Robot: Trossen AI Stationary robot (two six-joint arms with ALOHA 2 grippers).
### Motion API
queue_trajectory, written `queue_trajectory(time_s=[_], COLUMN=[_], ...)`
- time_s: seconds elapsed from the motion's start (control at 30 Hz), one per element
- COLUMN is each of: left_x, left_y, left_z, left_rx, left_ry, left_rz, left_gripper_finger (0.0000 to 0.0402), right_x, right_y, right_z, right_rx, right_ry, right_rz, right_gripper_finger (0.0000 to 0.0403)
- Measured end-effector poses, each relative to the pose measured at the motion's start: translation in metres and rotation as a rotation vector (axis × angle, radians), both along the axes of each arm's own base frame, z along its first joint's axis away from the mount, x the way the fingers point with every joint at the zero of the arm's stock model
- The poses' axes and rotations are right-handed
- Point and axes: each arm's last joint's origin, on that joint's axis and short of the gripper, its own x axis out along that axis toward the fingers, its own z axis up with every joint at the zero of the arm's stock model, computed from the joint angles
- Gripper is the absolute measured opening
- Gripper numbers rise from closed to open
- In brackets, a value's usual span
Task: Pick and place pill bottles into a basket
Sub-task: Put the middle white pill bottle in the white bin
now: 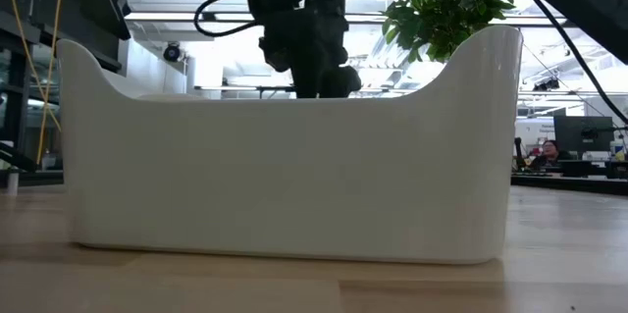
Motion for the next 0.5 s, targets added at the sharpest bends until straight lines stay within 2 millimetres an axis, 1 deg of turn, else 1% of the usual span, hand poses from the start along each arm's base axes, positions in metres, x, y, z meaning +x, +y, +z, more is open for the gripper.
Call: queue_trajectory(time_s=[0.23,0.5], left_x=[0.0,0.0], left_y=[0.0,0.0], left_z=[0.0,0.0], left_rx=[0.0,0.0], left_ry=[0.0,0.0], left_rz=[0.0,0.0], left_gripper_finger=[0.0216,0.0216], right_x=[0.004,0.006], right_y=[-0.006,-0.007], right_z=[-0.005,-0.018], right_rx=[0.03,0.022], right_ry=[-0.009,0.038], right_rz=[-0.089,-0.13], right_gripper_finger=[0.03,0.0358])
